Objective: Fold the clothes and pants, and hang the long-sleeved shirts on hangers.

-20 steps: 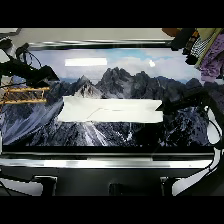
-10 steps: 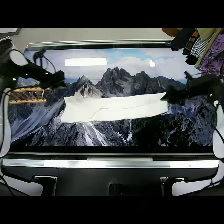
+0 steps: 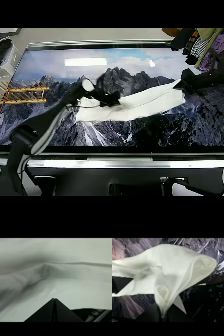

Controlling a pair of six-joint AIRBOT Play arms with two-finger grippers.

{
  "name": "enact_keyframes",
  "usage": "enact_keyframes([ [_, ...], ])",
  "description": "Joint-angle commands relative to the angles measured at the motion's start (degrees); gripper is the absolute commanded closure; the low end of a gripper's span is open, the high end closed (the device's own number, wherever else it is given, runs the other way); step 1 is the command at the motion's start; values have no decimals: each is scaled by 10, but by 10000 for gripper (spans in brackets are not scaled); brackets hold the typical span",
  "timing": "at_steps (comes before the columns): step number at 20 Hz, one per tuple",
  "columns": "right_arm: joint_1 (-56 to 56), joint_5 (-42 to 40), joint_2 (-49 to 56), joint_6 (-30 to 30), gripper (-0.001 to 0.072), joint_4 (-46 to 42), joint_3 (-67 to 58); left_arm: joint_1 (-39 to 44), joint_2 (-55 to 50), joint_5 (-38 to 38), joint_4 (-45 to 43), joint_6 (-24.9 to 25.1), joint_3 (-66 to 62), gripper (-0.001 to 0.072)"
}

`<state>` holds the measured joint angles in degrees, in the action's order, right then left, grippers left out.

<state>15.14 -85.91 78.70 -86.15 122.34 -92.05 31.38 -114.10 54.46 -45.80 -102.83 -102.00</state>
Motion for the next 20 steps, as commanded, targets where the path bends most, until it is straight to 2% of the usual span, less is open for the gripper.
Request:
enact_keyframes([
  [1,0,-26,-39,20,685,-1,-3,88,-47,-109,115,-8,2,693],
  [8,-1,0,-42,28,685,10,-3,148,-87,-162,202,-23,1,693],
  [11,-1,21,-42,26,684,11,-3,136,-76,-134,208,-20,1,693],
  [13,-1,36,-42,25,684,21,-3,102,-51,-83,206,1,1,693],
  [15,-1,50,-40,23,684,49,-3,54,-13,-10,165,2,1,693],
  [17,-11,66,-36,24,685,77,-3,3,40,52,81,2,1,693],
  [20,-87,106,-26,35,685,79,-3,-85,144,129,-41,2,1,693],
])
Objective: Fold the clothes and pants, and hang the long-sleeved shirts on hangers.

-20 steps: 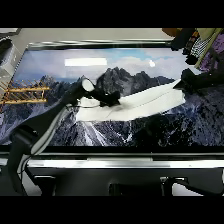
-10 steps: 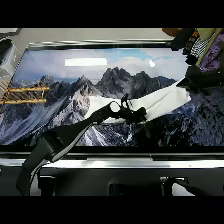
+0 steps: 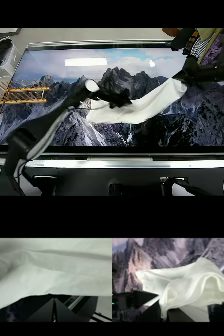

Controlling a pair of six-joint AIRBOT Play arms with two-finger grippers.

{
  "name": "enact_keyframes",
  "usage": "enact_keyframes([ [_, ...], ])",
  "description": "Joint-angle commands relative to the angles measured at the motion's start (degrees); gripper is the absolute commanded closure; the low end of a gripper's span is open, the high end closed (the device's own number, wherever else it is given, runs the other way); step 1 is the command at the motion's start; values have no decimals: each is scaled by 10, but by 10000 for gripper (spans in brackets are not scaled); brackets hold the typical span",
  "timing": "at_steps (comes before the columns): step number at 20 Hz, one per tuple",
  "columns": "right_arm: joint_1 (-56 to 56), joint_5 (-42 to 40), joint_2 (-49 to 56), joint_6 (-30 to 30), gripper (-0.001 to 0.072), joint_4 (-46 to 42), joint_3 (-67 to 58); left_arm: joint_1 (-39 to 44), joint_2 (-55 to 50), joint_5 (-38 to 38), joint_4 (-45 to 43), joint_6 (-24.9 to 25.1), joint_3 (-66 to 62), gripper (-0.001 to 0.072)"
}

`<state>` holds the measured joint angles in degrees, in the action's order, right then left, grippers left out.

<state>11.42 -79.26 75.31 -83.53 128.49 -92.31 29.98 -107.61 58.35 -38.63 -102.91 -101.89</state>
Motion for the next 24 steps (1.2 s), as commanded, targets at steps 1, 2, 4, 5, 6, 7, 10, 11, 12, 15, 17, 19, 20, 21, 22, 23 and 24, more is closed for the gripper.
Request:
enact_keyframes([
  [1,-83,58,14,16,685,17,0,-103,116,116,-141,3,0,693],
  [2,-122,81,24,25,685,17,0,-132,150,139,-161,3,0,693],
  [4,-192,129,48,42,685,16,0,-191,212,180,-178,5,0,692],
  [5,-223,150,61,49,684,16,0,-222,243,199,-178,5,0,692],
  [6,-255,172,76,54,684,16,0,-249,270,214,-178,5,0,692],
  [7,-285,195,92,58,684,16,0,-276,297,227,-178,5,0,692],
  [10,-352,251,138,73,684,19,0,-346,362,254,-180,25,0,692],
  [11,-369,267,153,79,684,19,0,-365,377,261,-181,26,0,692],
  [12,-382,279,166,80,684,20,0,-385,389,267,-181,26,0,692],
  [15,-410,310,202,93,684,24,0,-426,403,282,-182,26,0,692],
  [17,-420,329,223,95,684,25,0,-438,403,283,-182,26,0,692],
  [19,-426,340,242,104,684,31,0,-438,402,282,-182,26,1,692],
  [20,-428,345,248,105,683,31,0,-438,402,283,-182,26,1,692],
  [21,-431,349,254,105,683,32,0,-438,402,282,-182,26,1,692],
  [22,-432,352,259,106,683,35,0,-438,402,282,-182,26,1,692],
  [23,-435,354,263,106,682,42,0,-438,402,282,-182,26,1,692],
  [24,-435,357,264,106,673,44,0,-438,402,282,-182,26,1,692],
])
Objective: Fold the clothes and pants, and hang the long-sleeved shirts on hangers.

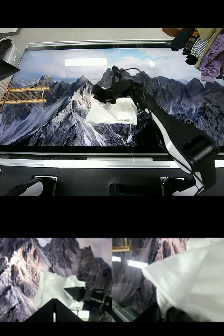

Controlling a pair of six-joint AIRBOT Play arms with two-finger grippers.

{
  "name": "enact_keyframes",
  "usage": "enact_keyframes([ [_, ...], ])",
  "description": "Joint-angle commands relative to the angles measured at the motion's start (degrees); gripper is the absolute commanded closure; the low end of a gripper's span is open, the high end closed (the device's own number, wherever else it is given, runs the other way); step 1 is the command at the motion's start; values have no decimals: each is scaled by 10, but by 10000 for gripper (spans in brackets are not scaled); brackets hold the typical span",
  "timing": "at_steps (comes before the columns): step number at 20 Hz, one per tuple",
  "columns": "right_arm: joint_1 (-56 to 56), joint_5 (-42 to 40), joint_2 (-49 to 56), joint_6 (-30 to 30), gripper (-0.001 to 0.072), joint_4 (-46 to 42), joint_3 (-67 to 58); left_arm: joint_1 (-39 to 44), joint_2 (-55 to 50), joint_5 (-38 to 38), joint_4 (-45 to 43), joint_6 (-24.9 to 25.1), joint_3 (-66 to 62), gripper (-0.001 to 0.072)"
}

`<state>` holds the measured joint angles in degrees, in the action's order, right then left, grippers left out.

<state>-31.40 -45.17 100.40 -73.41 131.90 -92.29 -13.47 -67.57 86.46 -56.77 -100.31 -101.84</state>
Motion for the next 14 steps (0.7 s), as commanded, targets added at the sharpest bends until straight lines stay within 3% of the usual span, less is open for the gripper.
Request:
enact_keyframes([
  [1,-9,14,14,9,607,12,-1,-3,1,1,-1,0,0,692],
  [3,-17,4,14,12,421,14,-1,-3,1,1,-1,0,0,692],
  [5,-22,-25,14,15,326,17,-1,-4,1,1,0,0,0,692],
  [6,-24,-44,14,20,227,19,-1,-3,1,1,0,0,0,692],
  [11,8,-89,-25,8,186,5,-1,-3,1,1,0,0,0,692],
  [14,97,-168,-78,-11,150,-30,-1,-3,2,1,0,0,0,692],
])
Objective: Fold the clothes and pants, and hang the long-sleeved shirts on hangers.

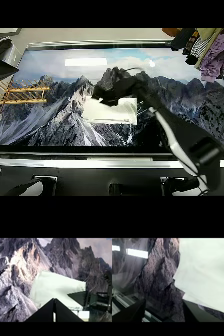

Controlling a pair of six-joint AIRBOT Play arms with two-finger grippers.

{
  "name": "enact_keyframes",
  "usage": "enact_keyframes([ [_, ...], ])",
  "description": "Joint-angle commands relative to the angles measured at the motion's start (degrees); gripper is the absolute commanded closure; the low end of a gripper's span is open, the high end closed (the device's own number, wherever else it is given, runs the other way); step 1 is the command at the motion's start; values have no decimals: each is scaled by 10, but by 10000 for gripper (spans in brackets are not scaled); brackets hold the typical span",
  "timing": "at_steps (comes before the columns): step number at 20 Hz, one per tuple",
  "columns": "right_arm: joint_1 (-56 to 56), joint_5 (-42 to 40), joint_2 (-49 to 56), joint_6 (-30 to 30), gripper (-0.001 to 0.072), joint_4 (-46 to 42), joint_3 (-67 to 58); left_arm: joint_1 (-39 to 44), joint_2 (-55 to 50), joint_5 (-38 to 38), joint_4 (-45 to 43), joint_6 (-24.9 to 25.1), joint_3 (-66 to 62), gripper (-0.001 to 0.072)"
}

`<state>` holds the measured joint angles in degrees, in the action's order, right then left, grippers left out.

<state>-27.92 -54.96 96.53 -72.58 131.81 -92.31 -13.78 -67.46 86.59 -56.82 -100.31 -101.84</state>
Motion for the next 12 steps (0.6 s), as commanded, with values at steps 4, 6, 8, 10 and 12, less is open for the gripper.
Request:
enact_keyframes([
  [4,224,-237,-68,-115,91,-72,3,-1,0,0,0,0,0,692],
  [6,290,-241,-67,-153,94,-68,29,-1,0,0,0,0,0,691],
  [8,333,-223,-59,-192,94,-44,74,-1,0,0,0,0,0,691],
  [10,350,-210,-43,-232,96,-11,124,-1,0,0,0,0,0,692],
  [12,345,-194,-23,-264,98,11,158,-1,0,0,0,0,0,691],
])
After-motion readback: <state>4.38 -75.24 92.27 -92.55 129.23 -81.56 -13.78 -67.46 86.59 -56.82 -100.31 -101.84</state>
